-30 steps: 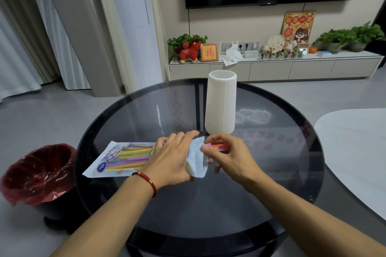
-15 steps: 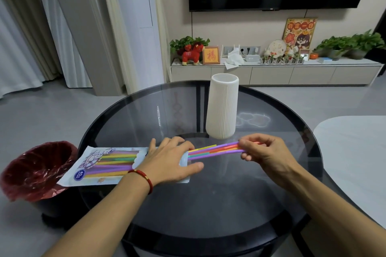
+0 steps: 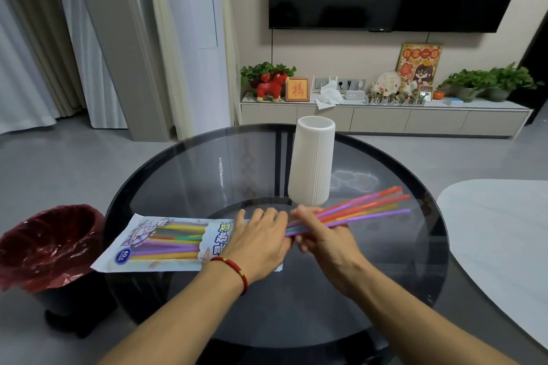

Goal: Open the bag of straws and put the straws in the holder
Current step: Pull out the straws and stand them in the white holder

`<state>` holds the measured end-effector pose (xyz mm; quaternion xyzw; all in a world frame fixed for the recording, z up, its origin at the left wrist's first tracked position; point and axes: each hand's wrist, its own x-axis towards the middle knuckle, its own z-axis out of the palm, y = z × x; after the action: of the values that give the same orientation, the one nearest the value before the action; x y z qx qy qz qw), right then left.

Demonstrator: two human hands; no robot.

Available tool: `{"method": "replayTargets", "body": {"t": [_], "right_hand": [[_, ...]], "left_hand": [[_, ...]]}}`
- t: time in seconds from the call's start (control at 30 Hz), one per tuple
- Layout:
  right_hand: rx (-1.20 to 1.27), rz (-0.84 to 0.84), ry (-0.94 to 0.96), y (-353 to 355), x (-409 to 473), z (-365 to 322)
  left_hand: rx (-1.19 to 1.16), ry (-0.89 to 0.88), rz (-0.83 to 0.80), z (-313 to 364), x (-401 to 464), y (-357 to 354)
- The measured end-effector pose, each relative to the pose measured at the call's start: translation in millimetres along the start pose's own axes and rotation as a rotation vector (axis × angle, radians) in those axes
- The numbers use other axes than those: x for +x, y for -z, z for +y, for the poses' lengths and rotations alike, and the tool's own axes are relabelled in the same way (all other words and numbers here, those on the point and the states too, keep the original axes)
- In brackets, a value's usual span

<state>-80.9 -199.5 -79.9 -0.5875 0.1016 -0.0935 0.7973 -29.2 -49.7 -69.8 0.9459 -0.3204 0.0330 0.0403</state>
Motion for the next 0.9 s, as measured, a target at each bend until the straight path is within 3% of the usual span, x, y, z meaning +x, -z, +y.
{"method": "replayTargets", "body": {"t": [0.13, 0.43, 0.53, 0.67, 0.8, 0.9], "right_hand": [[-0.068, 0.258, 0.073, 4.7, 12.7, -11.4], [-0.003, 0.18, 0.079, -7.7, 8.3, -6.3], [-0.138, 0.18, 0.146, -13.7, 3.8, -2.1], [-0.209, 0.299, 0.148, -2.5, 4.9, -16.5], [-0.353, 0.357, 0.27, 27.7, -1.3, -63.1], [-0.597, 0.384, 0.403, 41.5, -1.1, -107.7]], "left_hand": [[0.014, 0.067, -0.045, -9.0, 0.9, 3.7], [0.004, 0.039, -0.046, -6.9, -1.7, -1.4], [-0.009, 0.018, -0.002, -1.1, -2.0, -1.6], [-0.039, 0.01, 0.007, -5.0, -2.0, -3.7], [-0.11, 0.021, 0.002, -19.3, -4.0, -8.2], [-0.116, 0.032, -0.028, -22.0, -5.9, -10.8]]}}
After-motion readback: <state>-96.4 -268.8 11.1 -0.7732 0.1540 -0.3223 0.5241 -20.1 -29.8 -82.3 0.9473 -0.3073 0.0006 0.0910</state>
